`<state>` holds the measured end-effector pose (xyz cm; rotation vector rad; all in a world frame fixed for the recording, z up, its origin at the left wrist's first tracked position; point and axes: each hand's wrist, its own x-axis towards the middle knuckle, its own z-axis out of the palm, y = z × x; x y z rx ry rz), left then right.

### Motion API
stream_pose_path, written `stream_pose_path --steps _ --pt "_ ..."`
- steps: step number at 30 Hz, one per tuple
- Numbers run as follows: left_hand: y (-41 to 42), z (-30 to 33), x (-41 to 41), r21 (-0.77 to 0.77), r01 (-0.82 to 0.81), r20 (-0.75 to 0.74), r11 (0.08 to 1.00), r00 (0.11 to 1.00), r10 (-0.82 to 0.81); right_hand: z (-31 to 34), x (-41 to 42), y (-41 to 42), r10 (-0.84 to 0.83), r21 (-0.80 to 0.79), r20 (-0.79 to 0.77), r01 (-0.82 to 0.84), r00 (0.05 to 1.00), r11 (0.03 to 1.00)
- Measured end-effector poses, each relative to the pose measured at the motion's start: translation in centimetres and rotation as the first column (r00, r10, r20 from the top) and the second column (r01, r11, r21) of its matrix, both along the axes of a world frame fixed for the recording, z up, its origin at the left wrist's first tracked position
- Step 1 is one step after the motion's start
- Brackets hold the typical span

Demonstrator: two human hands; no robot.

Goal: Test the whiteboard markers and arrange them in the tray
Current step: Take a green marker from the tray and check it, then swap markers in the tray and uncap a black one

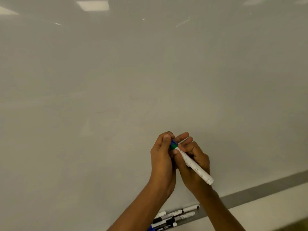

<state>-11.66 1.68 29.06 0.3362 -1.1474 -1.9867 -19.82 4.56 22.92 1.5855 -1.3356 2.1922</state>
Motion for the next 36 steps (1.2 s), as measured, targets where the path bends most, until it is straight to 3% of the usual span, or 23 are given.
stream_pose_path --steps 4,8,12,14,18,23,28,33,36 --pt "1.0 -1.6 -1.3 -0.133 0.047 0.112 0.99 0.993 -0.032 -0.4 -2.2 2.5 0.184 0.094 0.302 -0.221 0.935 0.971" --pt "2.3 -3.6 -3.2 -0.151 0.103 0.169 0.983 0.983 -0.077 -2.5 -4.5 6.3 0.32 0.135 0.49 -0.433 0.811 0.891" --pt "3.1 -6.7 -5.7 -0.125 0.133 0.227 0.983 0.968 -0.103 -5.3 -7.5 11.8 0.487 0.06 0.701 -0.725 0.52 0.686" --pt "3.7 -8.6 -7.0 -0.104 0.167 0.251 0.98 0.958 -0.137 -6.7 -8.7 14.4 0.406 0.089 0.787 -0.738 0.463 0.669" --pt "5.6 -12.4 -9.4 -0.072 0.286 0.324 0.956 0.913 -0.248 -9.8 -10.2 18.3 0.212 0.215 0.858 -0.701 0.469 0.68" --pt "9.1 -17.0 -12.0 -0.011 0.437 0.447 0.899 0.807 -0.386 -13.5 -11.1 21.9 -0.079 0.438 0.842 -0.59 0.534 0.679" --pt "13.4 -20.4 -14.3 0.038 0.6 0.576 0.799 0.64 -0.508 -17.1 -12.1 25.8 -0.26 0.511 0.838 -0.523 0.479 0.682" --pt "17.0 -22.6 -16.1 0.157 0.622 0.61 0.767 0.55 -0.57 -19.7 -13.2 28.9 -0.381 0.578 0.806 -0.461 0.453 0.673" --pt "18.3 -23.0 -16.9 0.312 0.637 0.553 0.705 0.482 -0.68 -20.8 -14.0 30.1 -0.475 0.642 0.759 -0.392 0.445 0.659"
